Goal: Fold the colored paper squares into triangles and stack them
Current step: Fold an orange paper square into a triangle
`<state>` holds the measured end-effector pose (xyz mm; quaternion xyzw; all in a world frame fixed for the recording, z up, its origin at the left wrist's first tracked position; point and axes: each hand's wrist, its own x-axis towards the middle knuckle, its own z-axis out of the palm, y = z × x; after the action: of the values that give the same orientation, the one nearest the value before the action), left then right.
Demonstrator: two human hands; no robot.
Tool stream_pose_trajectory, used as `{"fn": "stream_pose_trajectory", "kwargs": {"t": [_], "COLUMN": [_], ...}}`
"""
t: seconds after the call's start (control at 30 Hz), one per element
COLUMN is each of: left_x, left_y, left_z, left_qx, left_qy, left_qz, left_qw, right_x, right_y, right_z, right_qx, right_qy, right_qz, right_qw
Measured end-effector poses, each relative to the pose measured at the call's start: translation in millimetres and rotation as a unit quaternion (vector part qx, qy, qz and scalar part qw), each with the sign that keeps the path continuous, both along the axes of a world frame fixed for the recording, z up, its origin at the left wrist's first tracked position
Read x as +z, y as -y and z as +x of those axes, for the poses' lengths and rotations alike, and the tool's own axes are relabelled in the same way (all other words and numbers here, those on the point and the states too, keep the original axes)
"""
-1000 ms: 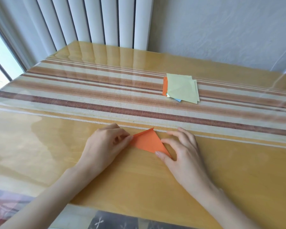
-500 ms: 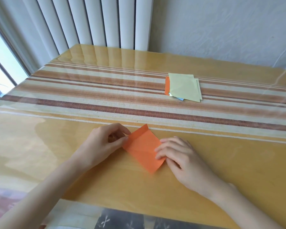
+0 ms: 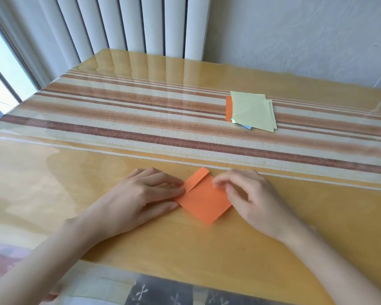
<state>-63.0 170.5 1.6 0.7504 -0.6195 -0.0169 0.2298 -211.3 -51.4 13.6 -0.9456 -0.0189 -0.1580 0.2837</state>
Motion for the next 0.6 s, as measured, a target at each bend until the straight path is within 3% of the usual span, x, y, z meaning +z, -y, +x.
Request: {"fn": "stream_pose_trajectory", "kwargs": {"t": [0.13,0.2,0.5,0.6], "left_x": [2.3,3.0,0.0,-2.8], "left_y": [-1.5,-3.7,-9.0,-9.6], "left_z": [-4.2,-8.2,-5.1,-1.3], "left_qx": [-0.008,-0.01,-0.033,-0.011], "left_qy": [0.04,0.057,0.074,0.027], "left_qz": [0.011,0.021,-0.002,-0.032], "left_qw": [0.999,0.998,0.997,0.999], "right_x": [-3.0,-10.4,-22.0,-18.9], "right_y": [-12.6,-14.4,-11.7,-12.3], "right_z": [23.6,24.8,16.0,13.9], "right_qx": [0.039,0.075,-0.01,-0.047], "right_qy": [0.012,-0.002,-0.008,0.01], "right_qz": [-0.203,-0.253,-0.272,-0.285], "right_qw": [0.978,0.965,0.962,0.957]}}
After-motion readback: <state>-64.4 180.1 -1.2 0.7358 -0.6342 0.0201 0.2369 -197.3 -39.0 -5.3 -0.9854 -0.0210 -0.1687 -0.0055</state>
